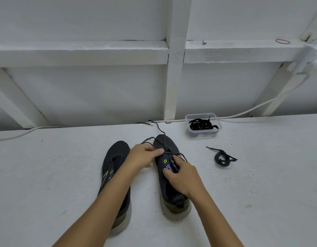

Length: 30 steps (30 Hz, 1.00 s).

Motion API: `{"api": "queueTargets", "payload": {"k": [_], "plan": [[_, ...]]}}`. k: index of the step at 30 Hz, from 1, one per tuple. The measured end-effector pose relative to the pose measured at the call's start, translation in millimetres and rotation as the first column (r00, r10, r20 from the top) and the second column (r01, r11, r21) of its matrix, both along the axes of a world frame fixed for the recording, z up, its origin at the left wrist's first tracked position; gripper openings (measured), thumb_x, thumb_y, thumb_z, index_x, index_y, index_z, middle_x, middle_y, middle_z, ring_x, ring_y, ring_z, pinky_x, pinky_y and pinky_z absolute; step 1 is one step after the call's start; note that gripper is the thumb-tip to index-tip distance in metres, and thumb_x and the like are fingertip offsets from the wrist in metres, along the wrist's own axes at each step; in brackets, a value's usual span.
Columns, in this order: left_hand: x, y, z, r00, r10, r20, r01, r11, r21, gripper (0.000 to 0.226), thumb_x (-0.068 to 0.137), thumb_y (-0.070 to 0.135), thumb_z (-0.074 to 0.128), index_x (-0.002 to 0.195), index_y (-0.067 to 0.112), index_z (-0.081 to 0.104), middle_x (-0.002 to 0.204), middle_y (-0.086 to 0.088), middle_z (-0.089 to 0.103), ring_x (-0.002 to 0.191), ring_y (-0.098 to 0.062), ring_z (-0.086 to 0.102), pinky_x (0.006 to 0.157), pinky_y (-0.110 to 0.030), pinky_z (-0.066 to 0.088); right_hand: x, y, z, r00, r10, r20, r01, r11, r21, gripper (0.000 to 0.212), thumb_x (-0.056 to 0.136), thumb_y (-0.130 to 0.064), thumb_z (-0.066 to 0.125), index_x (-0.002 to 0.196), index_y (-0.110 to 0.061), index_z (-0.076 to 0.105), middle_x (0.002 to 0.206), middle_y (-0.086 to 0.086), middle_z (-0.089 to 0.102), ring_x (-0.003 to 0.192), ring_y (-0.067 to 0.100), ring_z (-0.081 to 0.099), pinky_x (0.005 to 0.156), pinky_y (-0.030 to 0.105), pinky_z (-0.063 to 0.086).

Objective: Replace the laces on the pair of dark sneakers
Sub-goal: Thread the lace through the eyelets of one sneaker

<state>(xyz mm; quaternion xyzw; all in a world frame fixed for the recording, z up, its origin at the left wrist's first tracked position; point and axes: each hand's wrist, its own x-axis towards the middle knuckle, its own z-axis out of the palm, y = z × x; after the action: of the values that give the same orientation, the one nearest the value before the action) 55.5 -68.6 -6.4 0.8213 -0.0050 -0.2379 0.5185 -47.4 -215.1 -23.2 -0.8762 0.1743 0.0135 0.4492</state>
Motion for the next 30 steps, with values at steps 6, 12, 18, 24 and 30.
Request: {"api": "queueTargets", "payload": {"k": [6,12,18,24,30], "plan": [[7.2,-10.2,3.7,0.893,0.350,0.285,-0.350,0.935,-0.053,0.015,0.096,0.030,0.064,0.086,0.020,0.067,0.078,0.006,0.072,0.083,-0.015,0.071,0.074,-0.029,0.053,-0.9,-0.7,0.9,1.000,0.013,-0.027,-0.013,1.000,-0.006,0.059,0.090,-0.038,0.067,0.144,-0.019,0.053,0.135,-0.004,0.063,0.105,0.006,0.060,0.080,0.003,0.037],[9.5,0.6,6.0,0.977,0.212,-0.036,-0.214,0.974,-0.075,0.025,0.094,0.041,0.066,0.103,0.019,0.070,0.103,0.003,0.071,0.090,-0.010,0.070,0.065,-0.027,0.057,-1.5,-0.5,1.6,1.000,-0.003,-0.027,0.003,1.000,0.004,0.017,0.088,-0.032,0.067,0.100,-0.021,0.061,0.092,-0.015,0.064,0.077,-0.001,0.058,0.061,0.001,0.039],[-6.2,-2.5,3.5,0.999,-0.040,0.034,0.037,0.996,0.085,0.036,0.091,0.025,0.064,0.127,0.028,0.068,0.118,0.011,0.069,0.106,-0.006,0.064,0.097,-0.032,0.054,-1.1,0.2,1.1,1.000,0.002,-0.016,-0.002,1.000,0.000,0.015,0.087,-0.033,0.067,0.094,-0.021,0.062,0.083,-0.010,0.065,0.070,-0.004,0.057,0.060,0.006,0.041],[-4.8,0.1,1.7,0.971,-0.118,0.207,0.076,0.977,0.200,0.031,0.087,0.019,0.071,0.117,0.028,0.075,0.105,0.017,0.071,0.080,0.011,0.061,0.064,0.001,0.040,-0.6,0.1,0.3,1.000,0.003,-0.013,-0.003,1.000,0.014,0.013,0.087,-0.032,0.067,0.093,-0.022,0.062,0.081,-0.013,0.064,0.074,-0.016,0.054,0.060,0.004,0.040],[2.6,-8.3,7.4,0.929,0.035,0.368,-0.129,0.963,0.235,0.012,0.096,0.016,0.061,0.089,0.019,0.070,0.091,0.001,0.072,0.086,-0.017,0.067,0.080,-0.030,0.052,-1.7,-1.2,0.1,1.000,-0.009,-0.028,0.010,0.999,0.031,0.015,0.088,-0.034,0.068,0.102,-0.031,0.061,0.081,-0.022,0.058,0.068,-0.017,0.052,0.059,-0.001,0.037]]}}
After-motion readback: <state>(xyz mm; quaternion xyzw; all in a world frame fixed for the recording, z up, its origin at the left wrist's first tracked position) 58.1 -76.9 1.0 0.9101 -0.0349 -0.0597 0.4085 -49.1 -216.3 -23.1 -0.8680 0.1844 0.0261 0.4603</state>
